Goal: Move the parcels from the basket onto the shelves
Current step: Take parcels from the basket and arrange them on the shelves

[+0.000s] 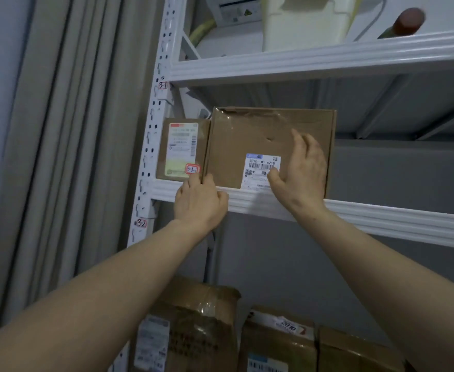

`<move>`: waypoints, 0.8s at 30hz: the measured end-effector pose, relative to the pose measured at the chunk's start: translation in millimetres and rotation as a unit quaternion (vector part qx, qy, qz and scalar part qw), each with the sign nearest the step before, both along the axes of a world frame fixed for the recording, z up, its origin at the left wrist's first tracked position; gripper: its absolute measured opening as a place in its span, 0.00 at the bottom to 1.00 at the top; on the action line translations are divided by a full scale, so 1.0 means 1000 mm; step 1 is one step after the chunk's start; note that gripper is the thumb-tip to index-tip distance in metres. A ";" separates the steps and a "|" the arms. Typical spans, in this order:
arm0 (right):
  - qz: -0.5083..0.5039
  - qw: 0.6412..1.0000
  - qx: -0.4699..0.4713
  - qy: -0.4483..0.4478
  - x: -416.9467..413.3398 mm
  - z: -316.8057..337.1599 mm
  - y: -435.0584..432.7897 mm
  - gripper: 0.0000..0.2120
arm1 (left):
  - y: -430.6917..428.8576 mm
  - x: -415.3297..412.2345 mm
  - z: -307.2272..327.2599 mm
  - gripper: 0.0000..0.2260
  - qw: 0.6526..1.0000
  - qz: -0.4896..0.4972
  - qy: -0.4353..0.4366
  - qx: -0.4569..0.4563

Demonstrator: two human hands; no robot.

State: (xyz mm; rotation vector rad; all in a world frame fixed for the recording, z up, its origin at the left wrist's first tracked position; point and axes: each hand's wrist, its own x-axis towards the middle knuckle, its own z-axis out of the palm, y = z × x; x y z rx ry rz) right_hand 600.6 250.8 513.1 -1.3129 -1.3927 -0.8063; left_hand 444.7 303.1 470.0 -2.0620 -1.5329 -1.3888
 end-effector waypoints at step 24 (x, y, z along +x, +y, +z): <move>0.404 0.643 -0.585 -0.285 -0.394 -0.402 -0.108 0.37 | -0.270 -0.363 -0.398 0.21 0.794 0.355 -0.102 -0.483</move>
